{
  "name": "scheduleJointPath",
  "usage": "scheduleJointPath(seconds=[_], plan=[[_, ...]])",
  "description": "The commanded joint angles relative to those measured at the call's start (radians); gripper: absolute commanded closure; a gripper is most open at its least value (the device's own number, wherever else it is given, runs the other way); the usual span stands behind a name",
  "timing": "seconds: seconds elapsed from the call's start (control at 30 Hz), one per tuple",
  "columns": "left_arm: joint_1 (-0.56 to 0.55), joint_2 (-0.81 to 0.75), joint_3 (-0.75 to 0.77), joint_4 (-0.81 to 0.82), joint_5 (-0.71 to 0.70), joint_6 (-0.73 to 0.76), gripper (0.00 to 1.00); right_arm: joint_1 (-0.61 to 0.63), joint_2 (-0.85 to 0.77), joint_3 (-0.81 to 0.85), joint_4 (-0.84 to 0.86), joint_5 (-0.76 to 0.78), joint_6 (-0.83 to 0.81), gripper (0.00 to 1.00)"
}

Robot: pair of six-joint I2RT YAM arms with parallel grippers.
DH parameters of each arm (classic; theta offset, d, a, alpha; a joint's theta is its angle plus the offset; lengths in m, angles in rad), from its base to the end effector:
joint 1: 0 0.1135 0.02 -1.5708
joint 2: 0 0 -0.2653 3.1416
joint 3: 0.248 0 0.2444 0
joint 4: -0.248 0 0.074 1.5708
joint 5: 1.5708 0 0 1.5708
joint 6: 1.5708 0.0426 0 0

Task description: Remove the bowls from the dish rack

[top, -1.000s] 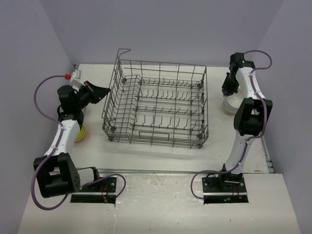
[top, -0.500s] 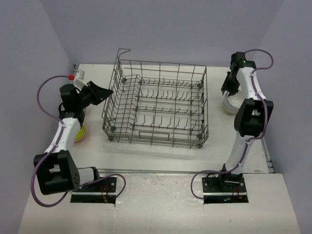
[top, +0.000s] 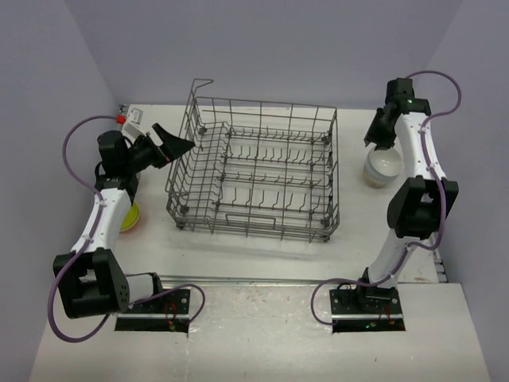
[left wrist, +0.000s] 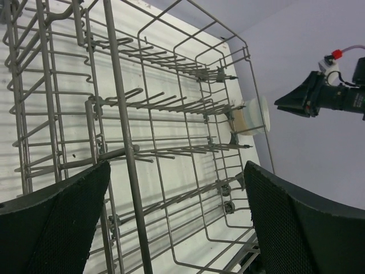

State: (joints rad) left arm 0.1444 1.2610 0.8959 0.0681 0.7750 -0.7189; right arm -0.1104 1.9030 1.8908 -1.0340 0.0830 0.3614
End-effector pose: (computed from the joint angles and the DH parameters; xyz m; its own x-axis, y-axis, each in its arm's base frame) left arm 0.2831 0.0110 0.3071 -0.5863 -0.5607 -0.5847 0.2302 0.5767 -0.7838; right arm 0.3996 -0.0479 0.3206 -0.7513 0.4378 -0.4939 0.4455 0.8885 0.1100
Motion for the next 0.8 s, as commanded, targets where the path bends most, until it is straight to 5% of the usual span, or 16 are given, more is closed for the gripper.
scheduleJointPath(seconds=[0.0, 0.17, 0.4, 0.77], plan=[[0.014, 0.002, 0.026, -0.157, -0.097, 0.055, 0.00, 0.002, -0.093, -0.019, 0.015, -0.037, -0.003, 0.65], [0.029, -0.043, 0.101, -0.304, -0.195, 0.142, 0.00, 0.015, -0.192, -0.073, 0.047, -0.092, -0.004, 0.65], [0.029, -0.081, 0.208, -0.409, -0.286, 0.222, 0.00, 0.083, -0.401, -0.203, 0.181, -0.333, -0.006, 0.33], [0.029, -0.052, 0.580, -0.505, -0.407, 0.366, 0.00, 0.133, -0.751, -0.393, 0.336, -0.565, 0.042, 0.19]])
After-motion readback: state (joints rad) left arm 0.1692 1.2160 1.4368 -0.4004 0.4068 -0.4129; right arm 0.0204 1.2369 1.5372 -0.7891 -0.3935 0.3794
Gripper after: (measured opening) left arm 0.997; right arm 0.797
